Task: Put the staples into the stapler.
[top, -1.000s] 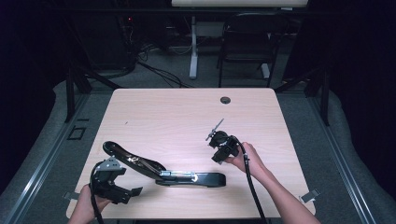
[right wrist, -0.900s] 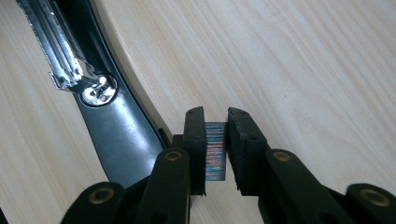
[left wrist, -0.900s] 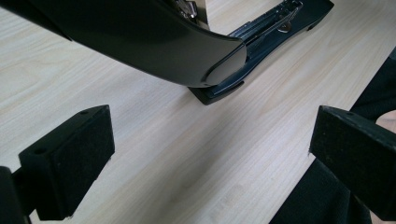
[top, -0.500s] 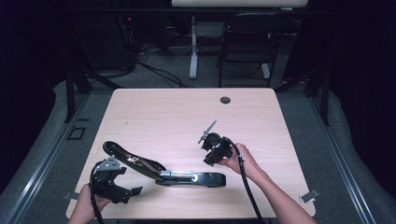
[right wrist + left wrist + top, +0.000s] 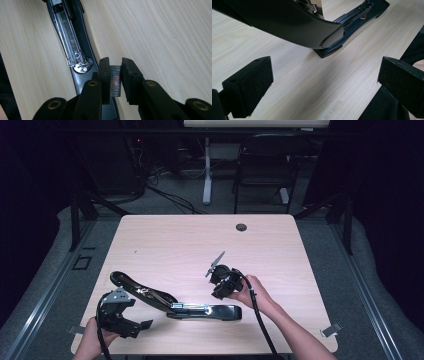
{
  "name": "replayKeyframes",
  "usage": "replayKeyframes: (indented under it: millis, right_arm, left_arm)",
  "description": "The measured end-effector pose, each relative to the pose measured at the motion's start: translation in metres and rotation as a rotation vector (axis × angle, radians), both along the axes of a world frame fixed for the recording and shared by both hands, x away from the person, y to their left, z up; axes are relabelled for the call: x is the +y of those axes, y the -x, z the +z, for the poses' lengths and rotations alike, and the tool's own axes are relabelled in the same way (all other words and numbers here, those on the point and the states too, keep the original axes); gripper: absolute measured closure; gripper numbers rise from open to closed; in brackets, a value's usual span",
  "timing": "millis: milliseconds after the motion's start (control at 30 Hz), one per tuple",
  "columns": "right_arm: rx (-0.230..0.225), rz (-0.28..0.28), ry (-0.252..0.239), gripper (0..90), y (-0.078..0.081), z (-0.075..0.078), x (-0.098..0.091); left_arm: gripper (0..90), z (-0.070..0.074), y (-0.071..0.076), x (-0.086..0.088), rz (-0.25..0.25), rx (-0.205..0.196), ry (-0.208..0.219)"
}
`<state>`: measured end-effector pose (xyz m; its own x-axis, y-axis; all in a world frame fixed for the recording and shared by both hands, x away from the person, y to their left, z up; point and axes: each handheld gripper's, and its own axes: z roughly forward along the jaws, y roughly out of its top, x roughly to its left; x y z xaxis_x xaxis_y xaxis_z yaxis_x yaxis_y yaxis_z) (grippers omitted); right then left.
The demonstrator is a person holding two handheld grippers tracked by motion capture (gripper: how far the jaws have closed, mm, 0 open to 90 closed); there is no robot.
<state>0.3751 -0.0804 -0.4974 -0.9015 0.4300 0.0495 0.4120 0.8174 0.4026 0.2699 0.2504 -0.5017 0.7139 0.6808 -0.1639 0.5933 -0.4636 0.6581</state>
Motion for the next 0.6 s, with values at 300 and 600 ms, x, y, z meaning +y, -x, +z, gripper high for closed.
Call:
replayKeyframes:
  millis: [300, 600]
  right_arm:
    - [-0.006, 0.039, -0.020, 78.3, 0.001, 0.004, 0.008]
    - [-0.011, 0.084, -0.062, 78.3, 0.004, 0.010, 0.020]
  left_arm:
    - [0.0, 0.000, 0.000, 0.000, 0.003, 0.002, -0.008]
    - [0.0, 0.000, 0.000, 0.000, 0.001, 0.003, -0.011]
